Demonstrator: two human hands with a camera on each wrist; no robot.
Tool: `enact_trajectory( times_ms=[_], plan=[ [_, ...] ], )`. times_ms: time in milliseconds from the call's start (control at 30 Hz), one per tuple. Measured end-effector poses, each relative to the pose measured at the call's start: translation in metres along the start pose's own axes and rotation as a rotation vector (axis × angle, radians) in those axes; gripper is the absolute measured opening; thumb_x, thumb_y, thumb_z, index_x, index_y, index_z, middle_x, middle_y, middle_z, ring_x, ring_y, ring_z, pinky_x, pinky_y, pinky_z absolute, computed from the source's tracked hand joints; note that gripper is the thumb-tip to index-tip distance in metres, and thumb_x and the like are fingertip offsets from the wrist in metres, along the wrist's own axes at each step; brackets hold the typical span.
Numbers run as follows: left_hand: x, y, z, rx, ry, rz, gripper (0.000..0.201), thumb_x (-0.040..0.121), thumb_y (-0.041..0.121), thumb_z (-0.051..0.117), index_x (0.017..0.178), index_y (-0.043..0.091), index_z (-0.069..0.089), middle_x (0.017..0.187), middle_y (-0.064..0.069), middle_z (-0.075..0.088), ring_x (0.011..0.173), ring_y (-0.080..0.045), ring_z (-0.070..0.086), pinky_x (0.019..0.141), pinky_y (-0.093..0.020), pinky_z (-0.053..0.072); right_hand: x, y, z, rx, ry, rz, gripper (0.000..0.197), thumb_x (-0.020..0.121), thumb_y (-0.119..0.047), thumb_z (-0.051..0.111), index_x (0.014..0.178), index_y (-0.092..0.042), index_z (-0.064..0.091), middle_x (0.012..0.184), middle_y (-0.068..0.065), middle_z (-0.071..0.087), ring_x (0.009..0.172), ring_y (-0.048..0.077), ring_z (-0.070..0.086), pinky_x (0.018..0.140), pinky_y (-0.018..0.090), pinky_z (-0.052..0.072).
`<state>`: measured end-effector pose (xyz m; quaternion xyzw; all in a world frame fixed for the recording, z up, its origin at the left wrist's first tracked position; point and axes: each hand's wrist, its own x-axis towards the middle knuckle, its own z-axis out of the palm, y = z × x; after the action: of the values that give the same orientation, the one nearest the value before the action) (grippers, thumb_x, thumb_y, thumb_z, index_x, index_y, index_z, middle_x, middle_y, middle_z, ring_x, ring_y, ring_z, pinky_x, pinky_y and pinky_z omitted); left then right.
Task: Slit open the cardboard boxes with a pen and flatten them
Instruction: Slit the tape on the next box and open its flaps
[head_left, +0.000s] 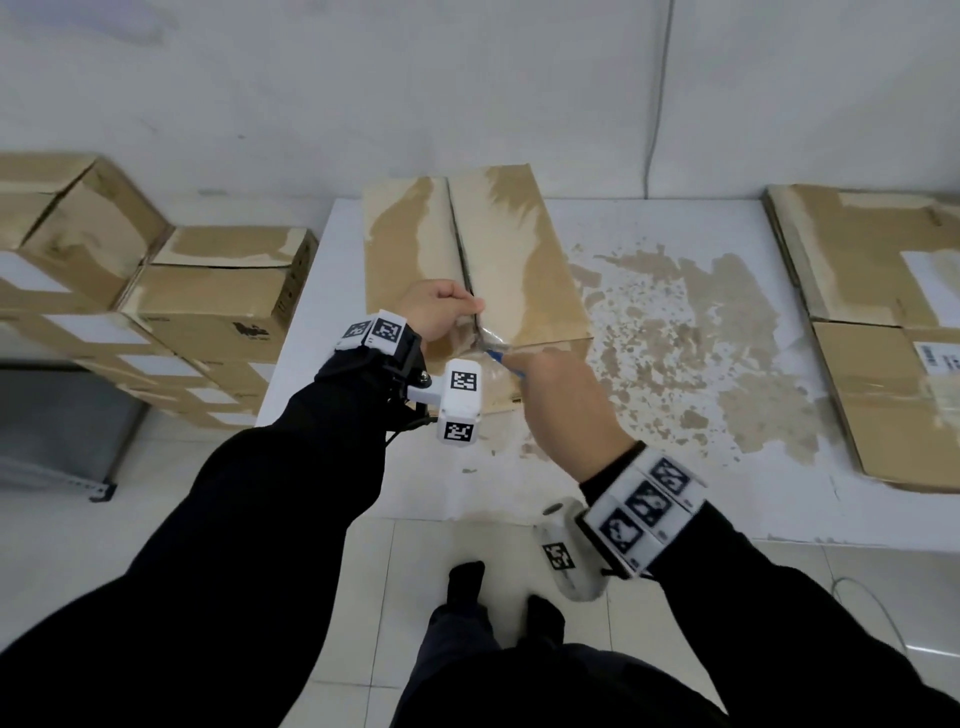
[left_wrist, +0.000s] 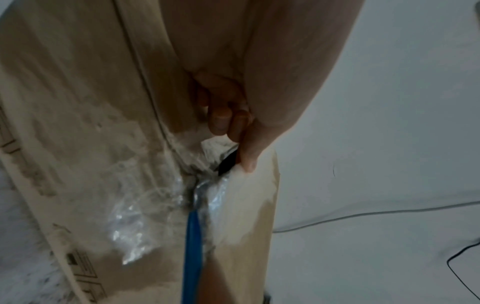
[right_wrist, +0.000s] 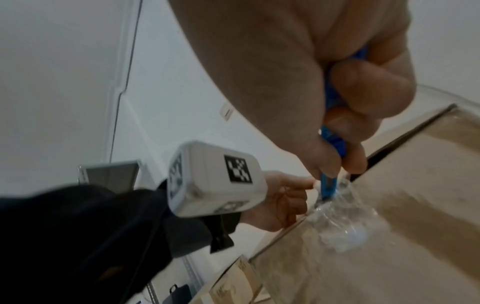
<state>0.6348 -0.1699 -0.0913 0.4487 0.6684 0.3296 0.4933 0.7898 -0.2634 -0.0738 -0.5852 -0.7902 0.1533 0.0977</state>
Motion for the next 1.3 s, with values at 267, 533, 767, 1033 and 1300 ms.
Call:
enact_trajectory(
  times_ms=[267, 533, 767, 1033, 1300],
  plan=[
    [0.002, 0.001, 0.002, 0.036, 0.027, 0.0, 0.024, 0.084, 0.012, 0.07, 0.063, 0.016, 0.059, 0.073, -0.004, 0.061, 0.062, -0.01, 0.049, 0.062, -0.02, 0.041, 0.0, 0.008, 0.001, 0.058, 0.045, -0.019, 0.037, 0.09, 0.005, 0.044, 0.114, -0.014, 0.063, 0.081, 0.005, 0.05, 0.076, 0.027, 0.054, 0.062, 0.034, 0.04],
    [0.003, 0.004, 0.004, 0.079, 0.046, 0.014, 0.023, 0.085, 0.015, 0.069, 0.065, 0.014, 0.058, 0.061, 0.003, 0.052, 0.057, -0.006, 0.045, 0.053, -0.016, 0.037, -0.009, 0.01, -0.012, 0.068, 0.05, -0.007, 0.041, 0.092, 0.001, 0.046, 0.125, -0.02, 0.06, 0.092, 0.007, 0.055, 0.081, 0.027, 0.055, 0.064, 0.035, 0.043],
    [-0.006, 0.009, 0.01, 0.075, 0.055, -0.006, 0.03, 0.082, 0.032, 0.072, 0.07, 0.013, 0.053, 0.06, 0.0, 0.05, 0.051, -0.01, 0.046, 0.043, -0.011, 0.037, -0.003, 0.006, -0.013, 0.175, 0.065, -0.034, 0.039, 0.092, -0.001, 0.045, 0.123, -0.018, 0.062, 0.092, 0.009, 0.061, 0.086, 0.028, 0.056, 0.075, 0.042, 0.047],
    [-0.011, 0.01, 0.013, 0.31, -0.002, 0.107, 0.036, 0.084, 0.026, 0.07, 0.069, 0.016, 0.04, 0.067, 0.001, 0.051, 0.064, -0.018, 0.049, 0.055, -0.024, 0.036, -0.03, 0.05, -0.048, 0.422, -0.018, 0.015, 0.033, 0.094, -0.012, 0.052, 0.119, -0.031, 0.06, 0.084, 0.001, 0.066, 0.052, 0.014, 0.049, 0.047, 0.018, 0.039],
    [-0.017, 0.047, -0.047, 1.07, -0.242, 0.171, 0.024, 0.089, 0.023, 0.064, 0.109, 0.022, 0.051, 0.103, -0.003, 0.057, 0.093, -0.023, 0.054, 0.077, -0.029, 0.039, 0.0, 0.121, -0.062, 0.477, 0.327, 0.281, 0.023, 0.1, -0.015, 0.039, 0.118, -0.009, 0.053, 0.101, 0.001, 0.058, 0.084, 0.02, 0.052, 0.066, 0.027, 0.037]
  ],
)
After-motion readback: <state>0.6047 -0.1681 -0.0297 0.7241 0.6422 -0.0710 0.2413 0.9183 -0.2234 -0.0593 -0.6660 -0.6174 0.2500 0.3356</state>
